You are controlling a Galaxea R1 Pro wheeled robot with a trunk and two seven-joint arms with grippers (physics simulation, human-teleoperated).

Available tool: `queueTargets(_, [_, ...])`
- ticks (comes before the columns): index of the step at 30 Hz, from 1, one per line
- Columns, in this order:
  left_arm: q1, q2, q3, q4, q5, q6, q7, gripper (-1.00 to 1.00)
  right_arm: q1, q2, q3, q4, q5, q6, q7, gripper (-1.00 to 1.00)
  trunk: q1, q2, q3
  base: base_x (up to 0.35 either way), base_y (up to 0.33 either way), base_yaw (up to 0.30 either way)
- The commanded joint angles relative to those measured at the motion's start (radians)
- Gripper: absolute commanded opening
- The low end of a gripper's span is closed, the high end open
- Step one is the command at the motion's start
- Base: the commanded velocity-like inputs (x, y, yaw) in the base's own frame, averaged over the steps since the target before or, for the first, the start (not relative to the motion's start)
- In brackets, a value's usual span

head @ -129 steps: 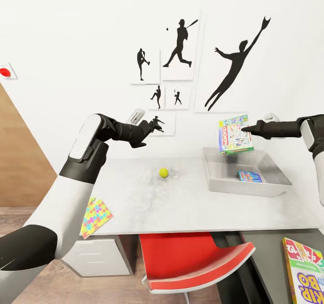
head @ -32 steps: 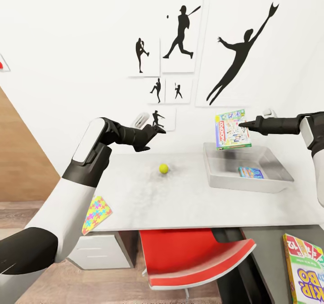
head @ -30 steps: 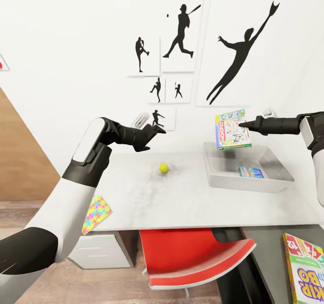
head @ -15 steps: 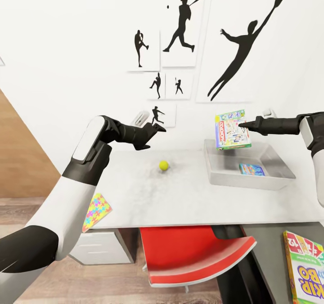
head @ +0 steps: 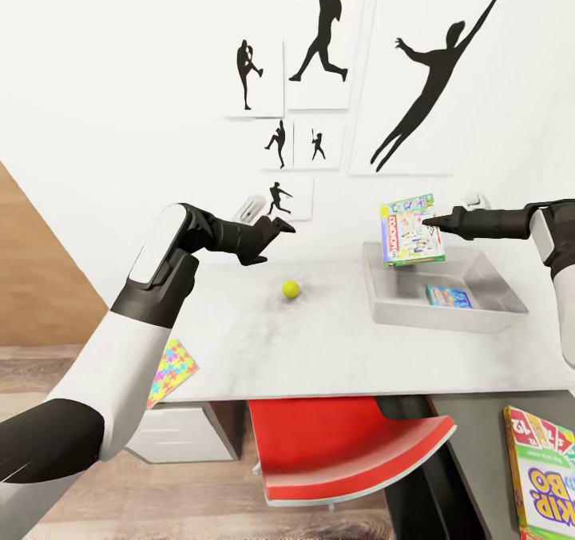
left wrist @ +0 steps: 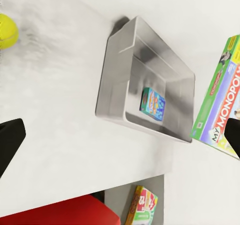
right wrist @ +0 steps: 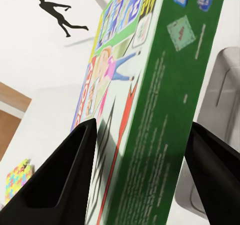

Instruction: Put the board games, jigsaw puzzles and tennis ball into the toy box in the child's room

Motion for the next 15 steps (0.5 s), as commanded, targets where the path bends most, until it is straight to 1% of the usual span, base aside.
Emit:
queueTargets(1, [-0.001,0.000,0.000,-0.001,0.008,0.001,0.010,1.00,-0.001,0.001,-0.007,0.000,0.010,0.006,0.008,-1.00,0.001,-0.002,-0.004,0.000,0.000,0.000])
queueTargets(15, [-0.008,0.000,0.000,-0.001,0.008,0.001,0.011,1.00,-0.001,0.000,-0.007,0.000,0.010,0.004,0.008,-1.00,0.001,-0.002,-0.027,0.000,0.000,0.000])
